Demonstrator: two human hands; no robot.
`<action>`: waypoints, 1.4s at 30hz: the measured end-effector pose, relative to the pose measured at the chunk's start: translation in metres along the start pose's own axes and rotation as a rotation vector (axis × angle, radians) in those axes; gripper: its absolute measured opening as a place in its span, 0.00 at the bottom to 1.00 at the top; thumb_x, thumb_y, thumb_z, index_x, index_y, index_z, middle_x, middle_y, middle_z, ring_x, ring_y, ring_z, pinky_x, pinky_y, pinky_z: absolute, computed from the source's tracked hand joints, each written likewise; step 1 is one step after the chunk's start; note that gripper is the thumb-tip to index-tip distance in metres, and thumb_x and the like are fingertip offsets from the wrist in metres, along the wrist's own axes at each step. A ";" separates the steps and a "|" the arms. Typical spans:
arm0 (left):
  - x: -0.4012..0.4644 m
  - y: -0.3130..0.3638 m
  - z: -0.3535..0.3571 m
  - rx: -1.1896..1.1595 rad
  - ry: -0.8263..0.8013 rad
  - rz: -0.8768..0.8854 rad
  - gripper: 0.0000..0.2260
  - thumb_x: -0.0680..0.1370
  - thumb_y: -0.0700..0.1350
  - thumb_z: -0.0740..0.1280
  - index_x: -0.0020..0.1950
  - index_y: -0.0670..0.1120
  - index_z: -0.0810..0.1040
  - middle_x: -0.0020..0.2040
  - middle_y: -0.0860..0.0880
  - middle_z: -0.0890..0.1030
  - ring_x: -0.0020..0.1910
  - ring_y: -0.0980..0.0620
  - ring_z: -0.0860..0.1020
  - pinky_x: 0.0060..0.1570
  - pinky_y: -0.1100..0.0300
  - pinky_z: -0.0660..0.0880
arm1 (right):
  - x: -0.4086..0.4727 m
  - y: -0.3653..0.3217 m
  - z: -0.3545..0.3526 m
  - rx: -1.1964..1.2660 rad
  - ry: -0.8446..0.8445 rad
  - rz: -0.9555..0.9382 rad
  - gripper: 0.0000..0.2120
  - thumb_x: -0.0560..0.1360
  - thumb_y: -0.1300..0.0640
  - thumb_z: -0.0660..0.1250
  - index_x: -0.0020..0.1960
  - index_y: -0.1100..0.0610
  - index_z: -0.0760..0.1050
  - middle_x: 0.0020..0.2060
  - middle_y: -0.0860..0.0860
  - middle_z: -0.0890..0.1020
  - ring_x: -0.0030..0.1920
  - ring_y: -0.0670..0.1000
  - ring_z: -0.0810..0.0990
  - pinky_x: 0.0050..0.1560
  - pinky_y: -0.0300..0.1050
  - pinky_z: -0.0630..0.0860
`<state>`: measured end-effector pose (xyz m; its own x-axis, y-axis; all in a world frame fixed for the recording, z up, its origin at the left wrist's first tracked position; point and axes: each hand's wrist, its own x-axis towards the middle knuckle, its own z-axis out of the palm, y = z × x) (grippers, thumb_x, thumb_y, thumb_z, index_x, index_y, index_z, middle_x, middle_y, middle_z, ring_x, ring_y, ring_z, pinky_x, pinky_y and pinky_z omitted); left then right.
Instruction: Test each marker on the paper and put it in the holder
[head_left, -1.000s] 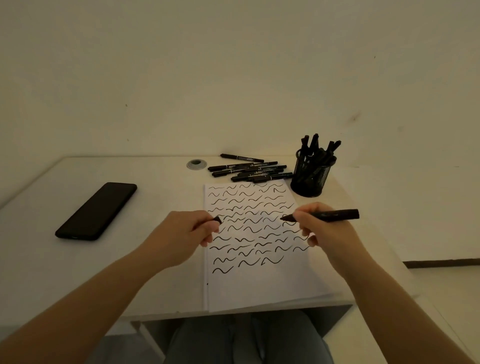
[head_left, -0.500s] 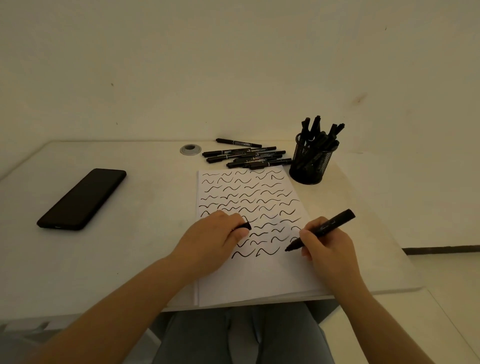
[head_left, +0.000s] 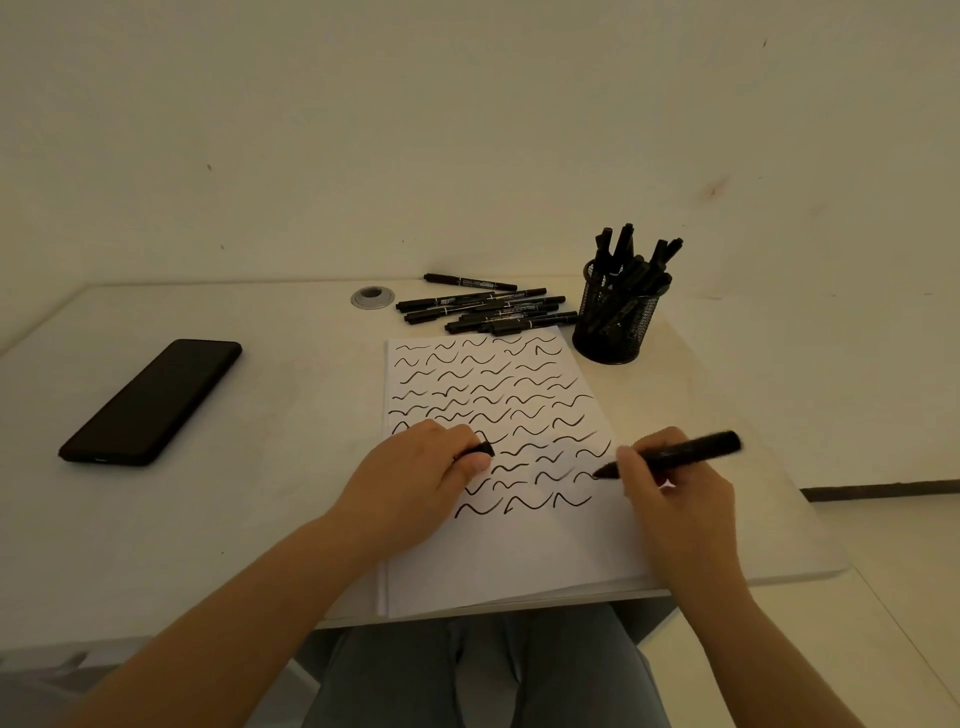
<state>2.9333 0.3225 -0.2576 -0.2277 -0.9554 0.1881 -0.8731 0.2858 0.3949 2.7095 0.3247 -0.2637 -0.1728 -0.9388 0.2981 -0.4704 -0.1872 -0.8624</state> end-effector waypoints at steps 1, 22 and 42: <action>-0.001 0.001 0.000 -0.002 0.017 0.011 0.10 0.79 0.54 0.55 0.48 0.51 0.72 0.39 0.55 0.71 0.40 0.55 0.69 0.39 0.61 0.63 | 0.000 -0.002 -0.003 0.070 0.043 0.014 0.07 0.74 0.57 0.65 0.38 0.49 0.72 0.30 0.47 0.78 0.31 0.43 0.76 0.32 0.30 0.71; -0.016 0.045 -0.004 -0.035 0.107 0.142 0.12 0.77 0.57 0.57 0.51 0.52 0.75 0.38 0.58 0.72 0.36 0.58 0.70 0.39 0.63 0.69 | -0.013 -0.033 0.014 0.718 -0.241 0.307 0.11 0.73 0.57 0.64 0.32 0.53 0.78 0.21 0.51 0.74 0.22 0.48 0.70 0.21 0.37 0.68; -0.004 0.062 -0.029 -0.280 -0.065 0.115 0.11 0.78 0.52 0.56 0.35 0.59 0.69 0.27 0.58 0.72 0.29 0.58 0.72 0.34 0.62 0.71 | 0.006 -0.055 0.027 0.909 -0.163 0.243 0.17 0.69 0.60 0.59 0.22 0.52 0.69 0.18 0.47 0.68 0.21 0.44 0.66 0.22 0.34 0.64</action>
<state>2.8923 0.3462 -0.2077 -0.3534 -0.9156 0.1916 -0.6893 0.3934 0.6084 2.7576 0.3219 -0.2252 -0.0219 -0.9975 0.0673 0.4269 -0.0702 -0.9016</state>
